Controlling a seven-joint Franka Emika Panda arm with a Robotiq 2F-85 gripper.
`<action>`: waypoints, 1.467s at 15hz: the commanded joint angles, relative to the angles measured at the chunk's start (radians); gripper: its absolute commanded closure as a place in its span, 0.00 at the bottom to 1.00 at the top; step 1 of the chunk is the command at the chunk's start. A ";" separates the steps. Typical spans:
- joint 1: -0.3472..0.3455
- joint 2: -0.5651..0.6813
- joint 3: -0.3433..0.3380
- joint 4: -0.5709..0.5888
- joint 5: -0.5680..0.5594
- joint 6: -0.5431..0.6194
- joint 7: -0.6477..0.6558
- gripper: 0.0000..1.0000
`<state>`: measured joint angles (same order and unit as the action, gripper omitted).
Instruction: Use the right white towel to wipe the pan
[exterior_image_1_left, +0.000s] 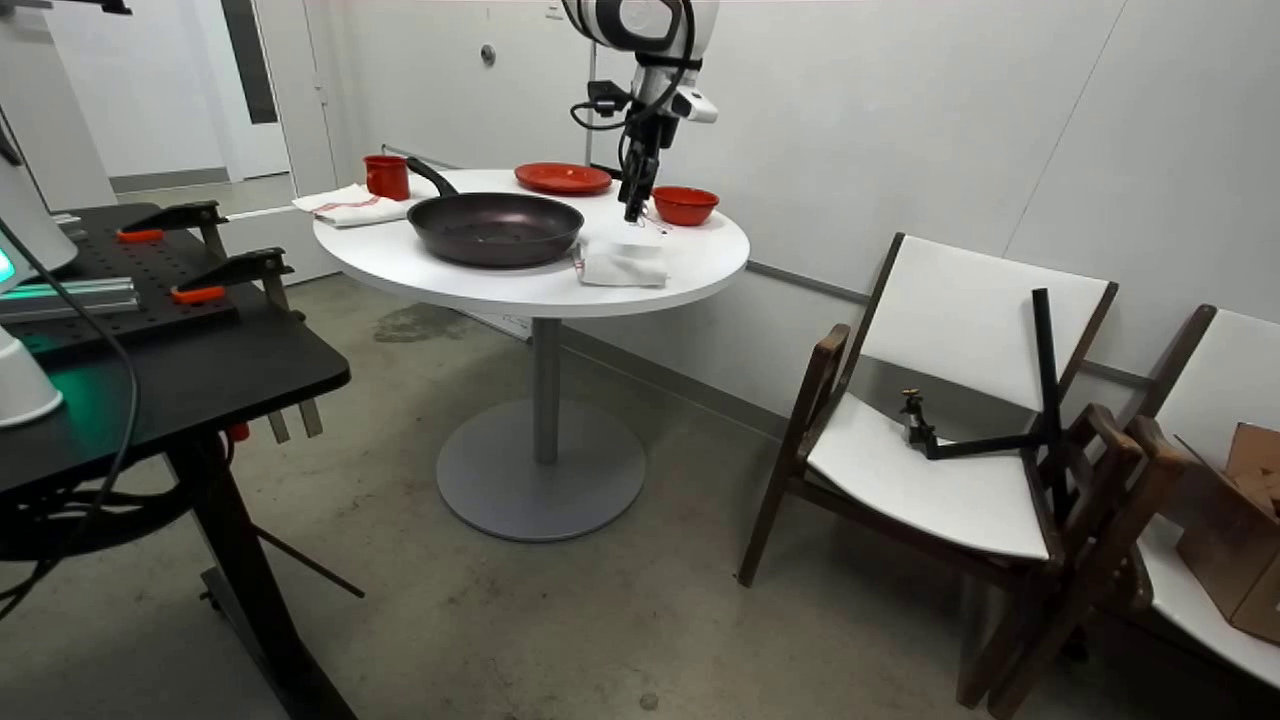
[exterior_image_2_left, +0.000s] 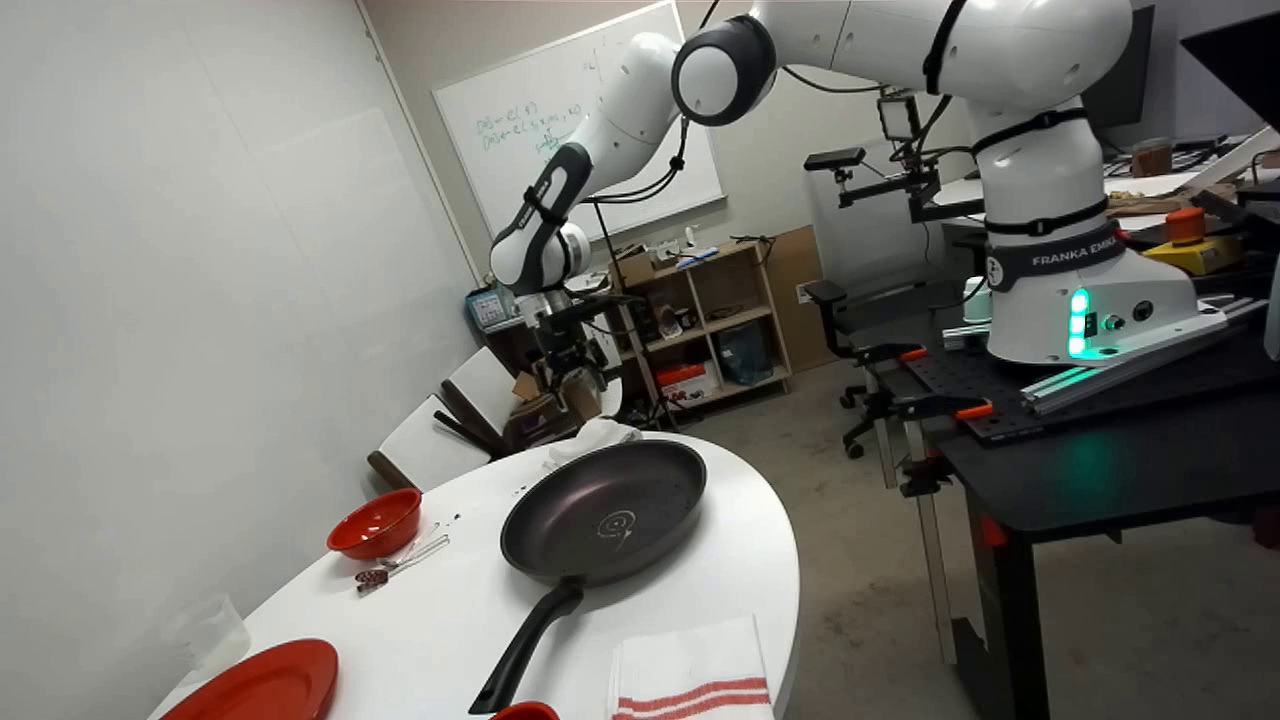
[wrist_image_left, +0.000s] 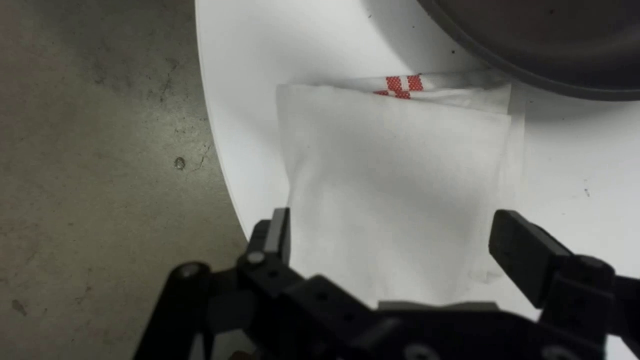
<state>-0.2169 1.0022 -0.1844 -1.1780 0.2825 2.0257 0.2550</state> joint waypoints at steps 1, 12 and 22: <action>0.030 -0.154 0.003 -0.174 0.003 0.078 -0.034 0.00; 0.039 -0.530 0.121 -0.586 -0.002 0.141 -0.140 0.00; 0.073 -0.589 0.106 -0.664 -0.044 0.104 -0.112 0.00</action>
<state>-0.1495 0.4126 -0.0716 -1.8439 0.2355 2.1326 0.1453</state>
